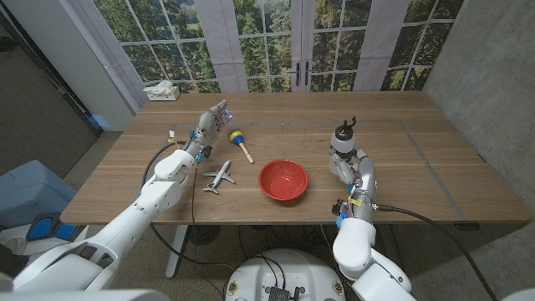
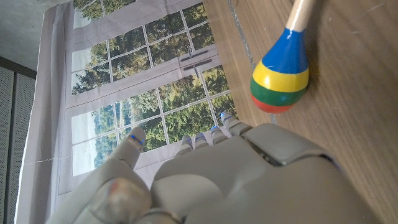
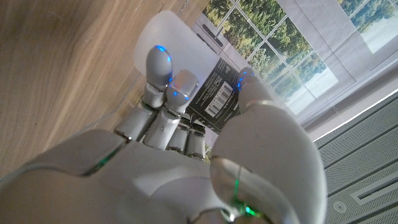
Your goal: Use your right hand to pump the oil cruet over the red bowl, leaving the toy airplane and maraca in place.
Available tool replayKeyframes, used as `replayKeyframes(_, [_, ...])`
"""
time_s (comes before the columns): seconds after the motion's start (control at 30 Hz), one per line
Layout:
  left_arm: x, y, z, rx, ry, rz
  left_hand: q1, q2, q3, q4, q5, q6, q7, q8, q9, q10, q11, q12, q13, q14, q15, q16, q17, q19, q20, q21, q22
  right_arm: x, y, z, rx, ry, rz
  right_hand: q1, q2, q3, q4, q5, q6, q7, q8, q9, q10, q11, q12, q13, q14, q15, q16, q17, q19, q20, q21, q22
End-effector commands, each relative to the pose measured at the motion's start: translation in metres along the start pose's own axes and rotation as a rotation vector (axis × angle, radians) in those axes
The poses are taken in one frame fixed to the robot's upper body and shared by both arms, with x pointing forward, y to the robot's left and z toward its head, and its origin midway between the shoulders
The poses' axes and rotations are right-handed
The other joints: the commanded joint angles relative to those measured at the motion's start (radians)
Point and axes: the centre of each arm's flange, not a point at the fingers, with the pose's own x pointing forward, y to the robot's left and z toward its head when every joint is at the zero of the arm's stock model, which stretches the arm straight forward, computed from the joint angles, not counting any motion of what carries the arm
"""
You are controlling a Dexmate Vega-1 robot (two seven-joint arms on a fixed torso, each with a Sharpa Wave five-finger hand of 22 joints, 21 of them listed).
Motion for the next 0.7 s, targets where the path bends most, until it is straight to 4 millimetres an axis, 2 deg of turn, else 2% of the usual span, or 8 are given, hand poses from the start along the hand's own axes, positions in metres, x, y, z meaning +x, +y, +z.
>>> replayKeyframes(0.03, [0.000, 0.000, 0.001, -0.002, -0.005, -0.003, -0.005, 0.053, 0.000, -0.003, 0.006, -0.001, -0.005, 0.001, 0.002, -0.060, -0.008, 0.001, 0.003, -0.091, -0.059, 0.003, 0.003, 0.006, -0.024, 0.003, 0.004, -0.006, 0.014, 0.008, 0.010, 0.014, 0.036, 0.064, 0.090, 0.026, 0.014, 0.007, 0.046, -0.035, 0.001, 0.003, 0.059, -0.048, 0.002, 0.003, -0.004, -0.002, 0.007, 0.001, 0.000, -0.062, 0.004, -0.001])
replayKeyframes(0.37, [-0.002, 0.002, 0.000, -0.005, -0.007, -0.001, -0.005, 0.054, 0.000, -0.003, 0.006, -0.002, -0.004, 0.001, 0.002, -0.060, -0.008, 0.001, 0.003, -0.091, -0.058, 0.003, 0.003, 0.006, -0.023, 0.003, 0.004, -0.005, 0.022, 0.011, -0.029, -0.006, 0.060, 0.065, 0.090, 0.027, 0.013, 0.008, 0.048, -0.034, 0.000, 0.003, 0.062, -0.048, -0.001, 0.007, -0.006, -0.002, 0.009, 0.001, 0.000, -0.062, 0.001, -0.008])
replayKeyframes(0.7, [0.002, 0.002, 0.002, -0.003, -0.012, -0.015, -0.004, 0.054, 0.000, -0.003, 0.007, -0.001, -0.004, 0.001, 0.002, -0.060, -0.008, 0.001, 0.003, -0.091, -0.058, 0.003, 0.003, 0.006, -0.023, 0.003, 0.004, -0.010, 0.029, 0.016, -0.154, -0.078, 0.010, 0.068, 0.093, 0.031, 0.011, 0.008, 0.050, -0.037, 0.000, 0.003, 0.065, -0.050, -0.005, 0.010, -0.014, -0.002, 0.007, 0.000, -0.003, -0.062, -0.005, -0.020])
